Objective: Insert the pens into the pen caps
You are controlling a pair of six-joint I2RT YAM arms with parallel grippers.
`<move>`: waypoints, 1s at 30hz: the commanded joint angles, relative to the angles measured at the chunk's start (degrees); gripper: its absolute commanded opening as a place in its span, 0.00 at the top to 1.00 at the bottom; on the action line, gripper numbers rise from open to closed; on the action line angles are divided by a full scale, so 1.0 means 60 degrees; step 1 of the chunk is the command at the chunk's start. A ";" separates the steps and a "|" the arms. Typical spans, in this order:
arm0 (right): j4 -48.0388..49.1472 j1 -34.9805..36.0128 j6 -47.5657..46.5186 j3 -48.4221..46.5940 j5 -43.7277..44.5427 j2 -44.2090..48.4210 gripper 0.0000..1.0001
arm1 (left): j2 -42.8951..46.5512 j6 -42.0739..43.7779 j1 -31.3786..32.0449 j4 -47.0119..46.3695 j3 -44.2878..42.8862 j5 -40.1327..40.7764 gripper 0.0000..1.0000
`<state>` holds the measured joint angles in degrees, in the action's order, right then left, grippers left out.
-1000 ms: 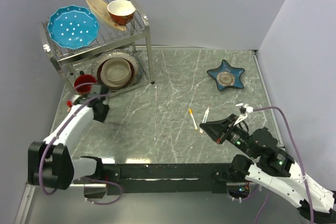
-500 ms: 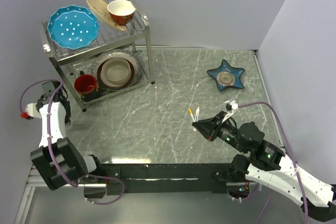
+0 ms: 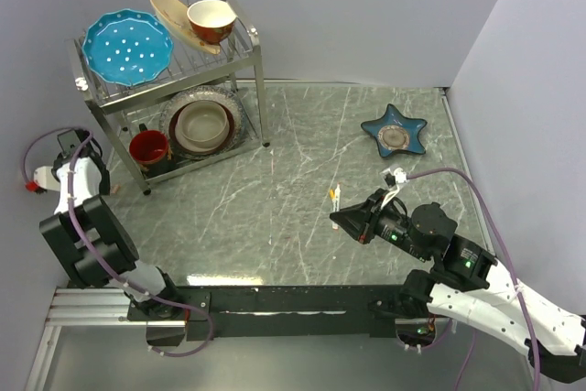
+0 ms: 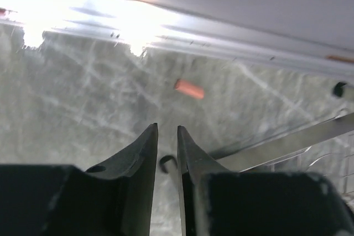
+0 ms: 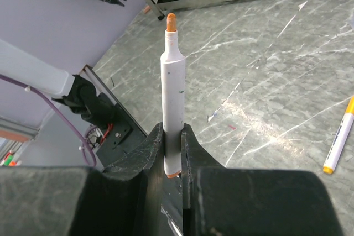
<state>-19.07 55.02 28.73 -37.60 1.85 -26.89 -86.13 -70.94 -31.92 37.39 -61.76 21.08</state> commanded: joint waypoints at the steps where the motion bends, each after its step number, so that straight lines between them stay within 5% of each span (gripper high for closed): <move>1: 0.0102 0.0073 0.0134 -0.0382 0.0218 -0.0014 1.00 | -0.0161 -0.0243 -0.0348 -0.0373 -0.0356 0.0545 0.72; 3: -0.0044 0.0087 0.0090 -0.0572 0.0292 -0.0073 1.00 | -0.0498 -0.0510 -0.0422 -0.0284 -0.0517 0.0296 0.73; 7: -0.0103 0.0087 -0.0042 -0.0764 0.0308 -0.0234 1.00 | -0.1229 -0.0585 -0.0407 -0.0560 -0.0752 0.0309 0.99; 14: 0.0190 0.0087 0.0002 -0.0559 0.0058 -0.0278 1.00 | -0.1188 0.0881 -0.0334 -0.2846 -0.0020 -0.0438 0.99; 30: 0.0014 0.0073 -0.0218 -0.0676 0.0205 0.0205 1.00 | -0.2403 0.0910 0.0281 -0.3652 -0.0034 -0.0086 0.99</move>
<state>-20.58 55.24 28.58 -39.57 2.35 -26.57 -99.77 -67.44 -30.72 20.16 -61.93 20.21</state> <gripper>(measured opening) 0.177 0.014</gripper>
